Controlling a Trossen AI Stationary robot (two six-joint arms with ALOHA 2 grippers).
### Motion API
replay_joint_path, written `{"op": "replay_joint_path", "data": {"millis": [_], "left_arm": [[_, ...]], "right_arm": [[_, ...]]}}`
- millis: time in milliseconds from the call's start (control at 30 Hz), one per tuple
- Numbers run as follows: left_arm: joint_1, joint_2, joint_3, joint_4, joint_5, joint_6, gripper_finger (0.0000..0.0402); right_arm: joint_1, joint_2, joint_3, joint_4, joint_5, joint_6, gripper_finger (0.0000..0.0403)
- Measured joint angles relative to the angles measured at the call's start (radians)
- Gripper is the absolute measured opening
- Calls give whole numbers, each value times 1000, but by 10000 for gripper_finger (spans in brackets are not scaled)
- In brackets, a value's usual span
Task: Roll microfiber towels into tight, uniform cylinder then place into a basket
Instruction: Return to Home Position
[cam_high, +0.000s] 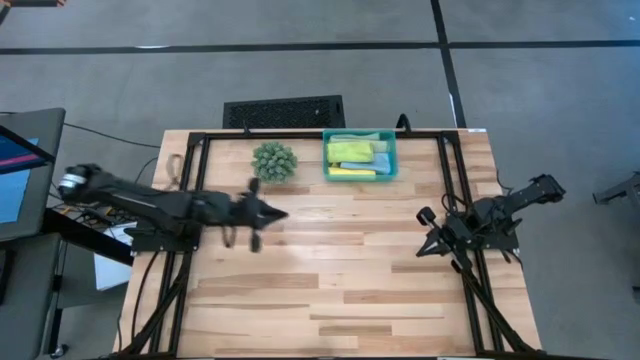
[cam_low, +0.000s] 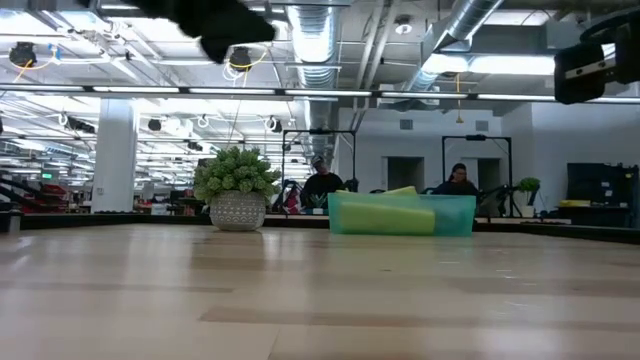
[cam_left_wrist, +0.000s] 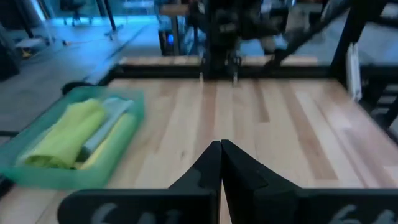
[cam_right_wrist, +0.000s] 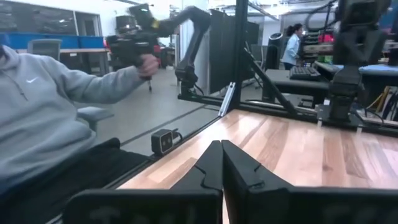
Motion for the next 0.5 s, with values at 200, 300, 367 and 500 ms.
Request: {"op": "replay_joint_path", "data": {"millis": [200,300,367,500], "left_arm": [[24,-446,-163,-132,33,-83,0],[9,-636,-232,-175,43,-106,0],[-5,-752,-276,-195,41,-103,0],[-15,-939,-361,-237,22,-97,0]], "right_arm": [[-1,0,0,0,1,28,28],[-1,0,0,0,0,28,26],[-1,0,0,-1,0,28,24],[-1,0,0,-1,0,51,23]]}}
